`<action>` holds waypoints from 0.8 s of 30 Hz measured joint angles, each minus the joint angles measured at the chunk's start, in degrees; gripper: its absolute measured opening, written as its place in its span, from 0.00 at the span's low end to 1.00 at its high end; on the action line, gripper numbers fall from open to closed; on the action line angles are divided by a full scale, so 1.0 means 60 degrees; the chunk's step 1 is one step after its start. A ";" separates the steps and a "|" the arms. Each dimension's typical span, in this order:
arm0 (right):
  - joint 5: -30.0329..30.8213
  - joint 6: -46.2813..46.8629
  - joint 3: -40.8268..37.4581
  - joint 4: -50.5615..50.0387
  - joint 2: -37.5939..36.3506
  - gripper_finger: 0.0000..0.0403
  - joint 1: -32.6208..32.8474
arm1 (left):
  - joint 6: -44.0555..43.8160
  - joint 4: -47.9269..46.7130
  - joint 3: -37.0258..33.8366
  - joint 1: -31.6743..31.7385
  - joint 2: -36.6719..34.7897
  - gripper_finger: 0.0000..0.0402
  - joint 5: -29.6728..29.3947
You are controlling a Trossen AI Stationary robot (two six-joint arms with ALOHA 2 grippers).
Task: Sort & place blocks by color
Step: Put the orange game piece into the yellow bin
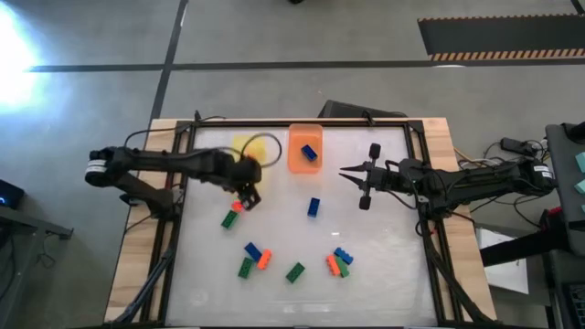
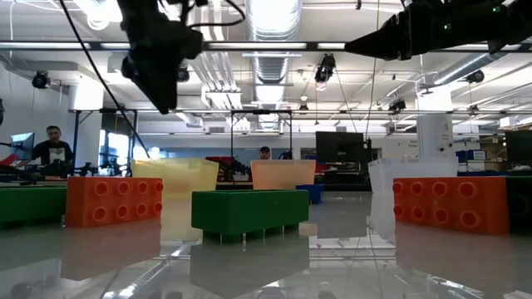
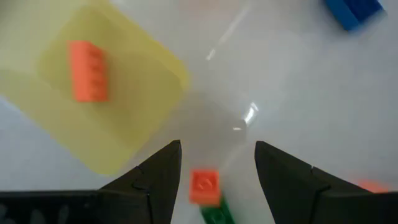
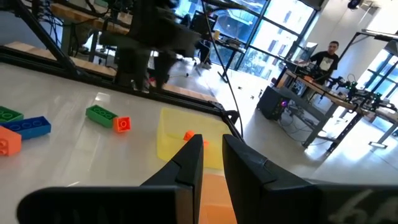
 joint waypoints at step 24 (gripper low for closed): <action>-0.0004 0.0506 0.0000 -0.0493 -0.0004 0.13 0.0002 | -0.4237 0.0126 -0.2297 -0.2445 -0.0021 0.60 0.0402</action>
